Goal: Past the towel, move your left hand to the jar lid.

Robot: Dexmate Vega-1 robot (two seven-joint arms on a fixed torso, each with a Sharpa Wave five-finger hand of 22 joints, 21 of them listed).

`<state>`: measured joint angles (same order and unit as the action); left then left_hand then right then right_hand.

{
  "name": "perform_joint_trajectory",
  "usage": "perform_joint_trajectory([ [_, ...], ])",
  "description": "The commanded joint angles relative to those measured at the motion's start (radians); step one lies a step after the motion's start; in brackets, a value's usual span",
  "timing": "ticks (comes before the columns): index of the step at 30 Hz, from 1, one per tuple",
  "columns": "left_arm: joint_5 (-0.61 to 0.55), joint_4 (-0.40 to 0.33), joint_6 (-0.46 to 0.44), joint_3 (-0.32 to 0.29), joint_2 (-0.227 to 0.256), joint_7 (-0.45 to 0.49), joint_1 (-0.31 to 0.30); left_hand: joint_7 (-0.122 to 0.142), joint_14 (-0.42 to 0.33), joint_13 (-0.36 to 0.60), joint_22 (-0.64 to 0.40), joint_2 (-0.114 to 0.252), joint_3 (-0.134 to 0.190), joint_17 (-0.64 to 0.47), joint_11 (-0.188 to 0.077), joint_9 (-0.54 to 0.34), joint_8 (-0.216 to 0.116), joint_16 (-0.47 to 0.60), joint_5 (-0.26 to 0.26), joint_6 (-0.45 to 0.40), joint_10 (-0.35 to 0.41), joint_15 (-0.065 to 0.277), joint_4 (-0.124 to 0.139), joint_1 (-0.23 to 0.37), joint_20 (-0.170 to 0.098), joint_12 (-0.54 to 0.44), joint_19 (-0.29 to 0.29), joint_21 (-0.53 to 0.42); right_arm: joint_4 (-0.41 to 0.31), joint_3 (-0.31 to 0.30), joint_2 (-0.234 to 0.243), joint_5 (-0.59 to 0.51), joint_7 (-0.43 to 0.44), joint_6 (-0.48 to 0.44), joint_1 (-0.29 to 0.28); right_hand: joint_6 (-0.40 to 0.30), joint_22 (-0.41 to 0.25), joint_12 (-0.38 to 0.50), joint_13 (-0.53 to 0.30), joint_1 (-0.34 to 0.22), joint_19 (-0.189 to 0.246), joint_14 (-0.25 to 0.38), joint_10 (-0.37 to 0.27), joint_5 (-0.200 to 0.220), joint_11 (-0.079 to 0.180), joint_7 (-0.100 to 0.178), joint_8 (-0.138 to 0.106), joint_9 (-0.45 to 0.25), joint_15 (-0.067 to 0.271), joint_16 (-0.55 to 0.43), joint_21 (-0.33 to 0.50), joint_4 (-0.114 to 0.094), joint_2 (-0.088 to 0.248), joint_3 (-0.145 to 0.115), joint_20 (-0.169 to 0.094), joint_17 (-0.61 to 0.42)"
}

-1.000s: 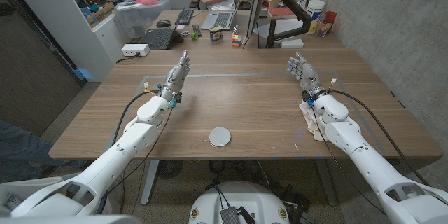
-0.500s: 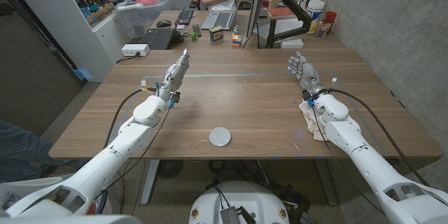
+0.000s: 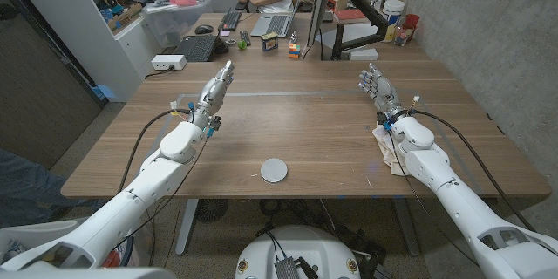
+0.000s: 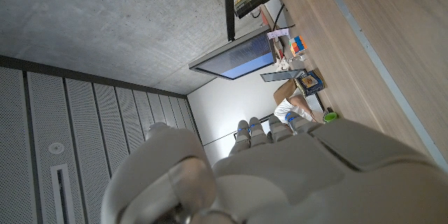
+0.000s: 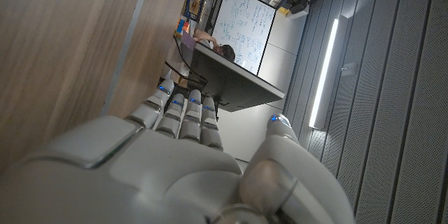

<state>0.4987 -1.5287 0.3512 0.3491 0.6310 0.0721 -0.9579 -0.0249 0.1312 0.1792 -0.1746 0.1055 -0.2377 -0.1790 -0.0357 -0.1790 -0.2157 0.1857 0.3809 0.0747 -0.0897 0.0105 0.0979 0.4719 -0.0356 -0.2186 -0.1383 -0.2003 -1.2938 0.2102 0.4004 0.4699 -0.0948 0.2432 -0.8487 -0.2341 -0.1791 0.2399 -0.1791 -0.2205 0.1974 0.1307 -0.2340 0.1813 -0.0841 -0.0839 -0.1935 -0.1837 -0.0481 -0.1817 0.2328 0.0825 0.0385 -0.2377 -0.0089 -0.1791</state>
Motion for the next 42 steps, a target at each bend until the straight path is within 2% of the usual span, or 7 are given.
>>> perform_joint_trajectory([
  [1, -0.041, -0.034, 0.045, -0.015, 0.014, 0.034, -0.045, 0.002, -0.003, 0.005, -0.005, -0.001, 0.001, -0.002, -0.002, -0.003, 0.004, 0.009, 0.006, -0.008, 0.005, 0.002, -0.006, 0.012, -0.027, 0.000, -0.003, -0.002, 0.012, 0.006, -0.001, -0.007, -0.005, -0.001, 0.011, -0.006, -0.004, -0.005, -0.005, -0.009, 0.008, 0.005, -0.011, 0.005, -0.001, 0.000, -0.006, -0.004, -0.001, -0.005, -0.004, 0.005, 0.003, -0.002, 0.000, -0.002],
  [10, -0.087, -0.054, 0.062, -0.016, 0.022, 0.060, -0.061, 0.007, -0.005, 0.005, -0.005, -0.001, 0.001, -0.002, -0.004, -0.003, 0.006, 0.008, 0.006, -0.008, 0.008, 0.004, -0.011, 0.021, -0.020, 0.001, -0.004, -0.001, 0.015, 0.006, -0.002, -0.007, -0.006, 0.004, 0.012, -0.007, -0.004, -0.005, -0.005, -0.009, 0.008, 0.006, -0.012, 0.004, -0.001, 0.000, -0.006, -0.004, 0.000, -0.005, -0.005, 0.005, 0.003, -0.002, 0.001, -0.002],
  [15, -0.069, -0.054, 0.086, -0.023, 0.018, 0.047, -0.071, 0.008, -0.011, 0.006, -0.005, -0.001, 0.001, -0.002, -0.007, -0.004, 0.005, 0.009, 0.007, -0.014, 0.017, 0.005, -0.016, 0.030, -0.002, 0.000, -0.004, -0.001, 0.020, 0.004, -0.004, -0.007, -0.006, 0.014, 0.011, -0.007, -0.004, -0.006, -0.005, -0.008, 0.008, 0.006, -0.013, 0.004, 0.000, 0.002, -0.006, -0.004, -0.001, -0.005, -0.006, 0.005, 0.003, -0.001, 0.001, -0.002],
  [23, -0.128, -0.088, 0.070, -0.035, 0.043, 0.093, -0.095, 0.009, -0.018, 0.007, -0.005, 0.000, 0.003, -0.002, -0.014, -0.005, 0.000, 0.009, 0.007, -0.035, 0.035, 0.004, -0.021, 0.043, 0.006, -0.004, -0.002, -0.002, 0.028, 0.006, -0.004, -0.008, -0.009, 0.022, 0.015, -0.013, -0.004, -0.005, -0.005, -0.009, 0.010, 0.012, -0.020, 0.004, 0.005, 0.005, -0.007, -0.004, 0.009, -0.007, -0.008, 0.007, 0.002, 0.000, -0.001, -0.001],
  [31, -0.150, -0.077, 0.096, -0.040, 0.035, 0.112, -0.103, 0.041, -0.040, 0.009, -0.006, 0.008, 0.010, -0.002, -0.021, -0.006, -0.014, 0.012, 0.009, -0.088, 0.063, 0.010, -0.038, 0.077, 0.033, -0.009, 0.009, -0.004, 0.043, 0.011, -0.009, -0.007, -0.019, 0.029, 0.026, -0.013, -0.004, -0.005, -0.005, -0.009, 0.013, 0.013, -0.022, 0.004, 0.006, 0.006, -0.007, -0.004, 0.008, -0.007, -0.008, 0.007, 0.002, 0.001, -0.002, -0.001],
  [35, -0.204, -0.094, 0.092, -0.042, 0.045, 0.145, -0.111, 0.046, -0.043, 0.009, -0.006, 0.009, 0.012, -0.002, -0.023, -0.006, -0.015, 0.013, 0.010, -0.094, 0.063, 0.010, -0.041, 0.084, 0.035, -0.008, 0.009, -0.004, 0.050, 0.014, -0.013, -0.008, -0.019, 0.031, 0.032, -0.014, -0.004, -0.006, -0.005, -0.009, 0.014, 0.014, -0.021, 0.004, 0.006, 0.006, -0.007, -0.004, 0.007, -0.007, -0.009, 0.007, 0.002, 0.001, -0.003, -0.001],
  [42, -0.301, -0.140, 0.067, -0.046, 0.076, 0.193, -0.127, 0.064, -0.049, 0.010, -0.006, 0.012, 0.023, -0.002, -0.037, -0.008, -0.015, 0.011, 0.011, -0.108, 0.074, 0.013, -0.064, 0.127, 0.061, -0.008, 0.011, -0.003, 0.067, 0.019, -0.019, -0.008, -0.025, 0.037, 0.044, -0.014, -0.004, -0.006, -0.005, -0.009, 0.016, 0.015, -0.023, 0.004, 0.004, 0.007, -0.006, -0.004, 0.008, -0.006, -0.009, 0.008, 0.001, 0.002, -0.003, -0.001],
])
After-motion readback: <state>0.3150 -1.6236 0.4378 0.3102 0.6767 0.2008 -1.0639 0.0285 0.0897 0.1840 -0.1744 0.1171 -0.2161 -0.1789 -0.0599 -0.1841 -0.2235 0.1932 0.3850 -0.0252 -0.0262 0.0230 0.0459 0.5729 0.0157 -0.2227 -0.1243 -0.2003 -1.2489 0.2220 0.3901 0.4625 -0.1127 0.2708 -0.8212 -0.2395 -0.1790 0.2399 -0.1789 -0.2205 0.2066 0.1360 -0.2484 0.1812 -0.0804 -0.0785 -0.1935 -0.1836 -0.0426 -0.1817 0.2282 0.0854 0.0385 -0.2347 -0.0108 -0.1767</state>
